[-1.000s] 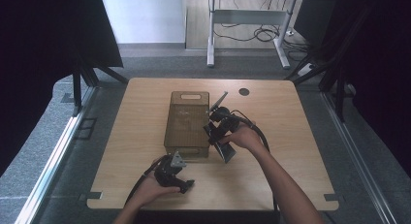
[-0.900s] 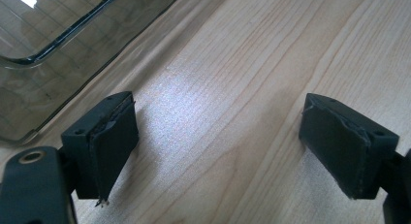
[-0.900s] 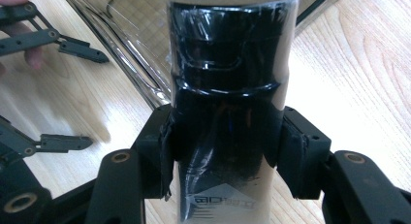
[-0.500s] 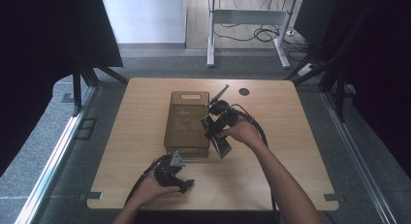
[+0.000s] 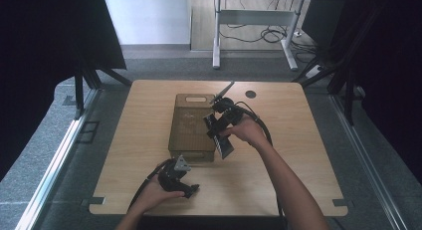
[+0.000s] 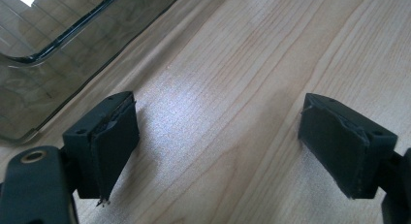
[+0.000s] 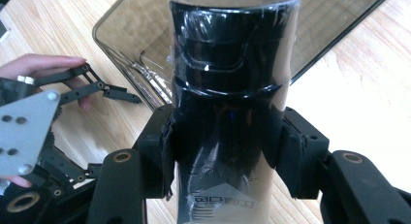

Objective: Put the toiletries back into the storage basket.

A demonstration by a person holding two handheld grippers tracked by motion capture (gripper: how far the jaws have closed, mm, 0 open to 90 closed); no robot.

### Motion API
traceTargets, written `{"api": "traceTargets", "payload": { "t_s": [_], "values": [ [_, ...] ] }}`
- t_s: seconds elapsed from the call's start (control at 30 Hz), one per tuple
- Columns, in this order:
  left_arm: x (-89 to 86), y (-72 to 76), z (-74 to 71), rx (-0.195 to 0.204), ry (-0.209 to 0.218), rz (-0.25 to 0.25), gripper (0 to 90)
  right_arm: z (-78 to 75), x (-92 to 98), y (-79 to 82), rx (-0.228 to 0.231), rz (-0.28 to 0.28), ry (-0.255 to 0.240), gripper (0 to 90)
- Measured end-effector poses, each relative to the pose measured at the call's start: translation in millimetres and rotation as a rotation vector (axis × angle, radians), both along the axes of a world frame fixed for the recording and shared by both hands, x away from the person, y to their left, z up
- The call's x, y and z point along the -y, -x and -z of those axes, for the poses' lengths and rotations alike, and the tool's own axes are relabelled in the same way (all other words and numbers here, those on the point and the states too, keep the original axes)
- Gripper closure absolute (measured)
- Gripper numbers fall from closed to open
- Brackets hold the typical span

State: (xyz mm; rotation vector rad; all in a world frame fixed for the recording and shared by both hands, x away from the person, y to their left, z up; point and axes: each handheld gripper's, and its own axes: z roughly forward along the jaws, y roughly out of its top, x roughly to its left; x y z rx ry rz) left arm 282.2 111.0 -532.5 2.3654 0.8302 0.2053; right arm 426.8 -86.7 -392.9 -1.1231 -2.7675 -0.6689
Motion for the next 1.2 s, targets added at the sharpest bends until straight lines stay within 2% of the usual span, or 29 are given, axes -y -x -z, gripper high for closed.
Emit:
{"api": "traceTargets", "payload": {
  "t_s": [0.3,0.57,0.83,1.2],
  "values": [
    [-0.2,0.0,-0.2,0.0,0.001,-0.002,15.3,-8.3,-7.9,-4.4,-0.017,0.008,-0.017,46.3],
    [-0.4,0.4,-0.9,-0.003,0.009,-0.002,15.7,-19.4,-20.2,-6.0,-0.009,0.007,-0.017,46.2],
    [-2.5,0.7,-4.9,0.003,0.02,-0.005,15.7,-22.5,-26.4,-10.7,-0.013,0.021,-0.013,46.3],
    [-4.2,2.0,-10.8,0.015,0.031,-0.005,15.7,-19.0,-35.0,-16.1,-0.025,0.027,-0.022,46.2]
  ]
}}
